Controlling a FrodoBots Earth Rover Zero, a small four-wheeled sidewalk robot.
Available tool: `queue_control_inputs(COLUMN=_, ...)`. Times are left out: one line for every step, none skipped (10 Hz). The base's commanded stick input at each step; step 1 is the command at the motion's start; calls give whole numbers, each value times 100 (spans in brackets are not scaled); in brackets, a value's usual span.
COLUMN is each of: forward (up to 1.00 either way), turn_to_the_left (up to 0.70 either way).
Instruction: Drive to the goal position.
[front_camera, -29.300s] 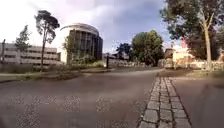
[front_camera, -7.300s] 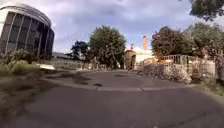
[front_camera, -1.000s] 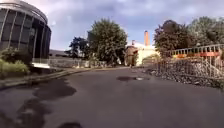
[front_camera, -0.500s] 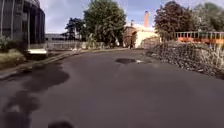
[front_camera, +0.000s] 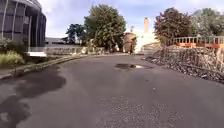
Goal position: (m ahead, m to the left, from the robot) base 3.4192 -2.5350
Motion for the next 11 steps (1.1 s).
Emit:
queue_control_inputs(forward=45, turn_to_the_left=0)
queue_control_inputs(forward=45, turn_to_the_left=0)
queue_control_inputs(forward=45, turn_to_the_left=0)
queue_control_inputs(forward=45, turn_to_the_left=0)
queue_control_inputs(forward=45, turn_to_the_left=0)
queue_control_inputs(forward=45, turn_to_the_left=0)
queue_control_inputs(forward=45, turn_to_the_left=0)
queue_control_inputs(forward=45, turn_to_the_left=0)
queue_control_inputs(forward=45, turn_to_the_left=0)
queue_control_inputs(forward=45, turn_to_the_left=0)
queue_control_inputs(forward=45, turn_to_the_left=0)
